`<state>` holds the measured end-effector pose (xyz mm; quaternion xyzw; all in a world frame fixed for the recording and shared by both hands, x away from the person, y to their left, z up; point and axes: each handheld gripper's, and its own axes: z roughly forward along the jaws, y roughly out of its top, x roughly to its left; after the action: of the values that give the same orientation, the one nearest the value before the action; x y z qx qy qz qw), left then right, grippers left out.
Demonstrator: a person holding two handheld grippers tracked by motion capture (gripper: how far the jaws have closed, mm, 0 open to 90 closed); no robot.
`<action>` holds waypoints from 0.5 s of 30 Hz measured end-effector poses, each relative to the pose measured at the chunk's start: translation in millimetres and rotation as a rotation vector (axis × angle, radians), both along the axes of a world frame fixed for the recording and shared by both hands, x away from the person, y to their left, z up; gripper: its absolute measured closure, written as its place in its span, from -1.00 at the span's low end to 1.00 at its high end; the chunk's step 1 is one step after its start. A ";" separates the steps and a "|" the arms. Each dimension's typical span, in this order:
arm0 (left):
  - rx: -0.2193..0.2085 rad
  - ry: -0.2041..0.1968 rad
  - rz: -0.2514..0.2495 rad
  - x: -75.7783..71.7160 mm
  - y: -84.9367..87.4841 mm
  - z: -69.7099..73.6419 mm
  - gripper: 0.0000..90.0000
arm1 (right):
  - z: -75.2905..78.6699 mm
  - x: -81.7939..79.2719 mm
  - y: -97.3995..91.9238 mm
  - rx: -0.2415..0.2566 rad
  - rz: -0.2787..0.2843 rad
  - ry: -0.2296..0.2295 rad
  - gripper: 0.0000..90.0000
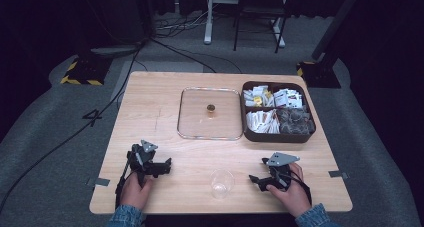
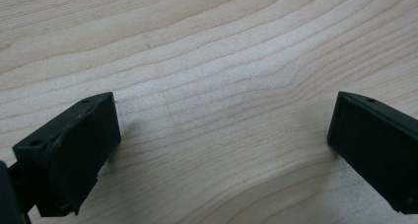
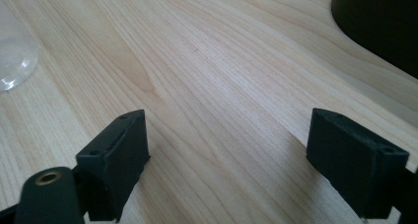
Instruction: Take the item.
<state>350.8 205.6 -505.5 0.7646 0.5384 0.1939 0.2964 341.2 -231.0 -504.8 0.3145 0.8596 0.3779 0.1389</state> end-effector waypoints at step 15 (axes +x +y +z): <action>-0.003 -0.002 0.006 0.0 -0.6 -0.1 -1.00 | 19.8 -4.5 -8.5 0.023 -0.028 0.071 -0.18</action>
<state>350.8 205.0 -505.6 0.7623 0.5408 0.1947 0.2976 336.7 -239.4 -484.9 0.3411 0.8551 0.3745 0.1099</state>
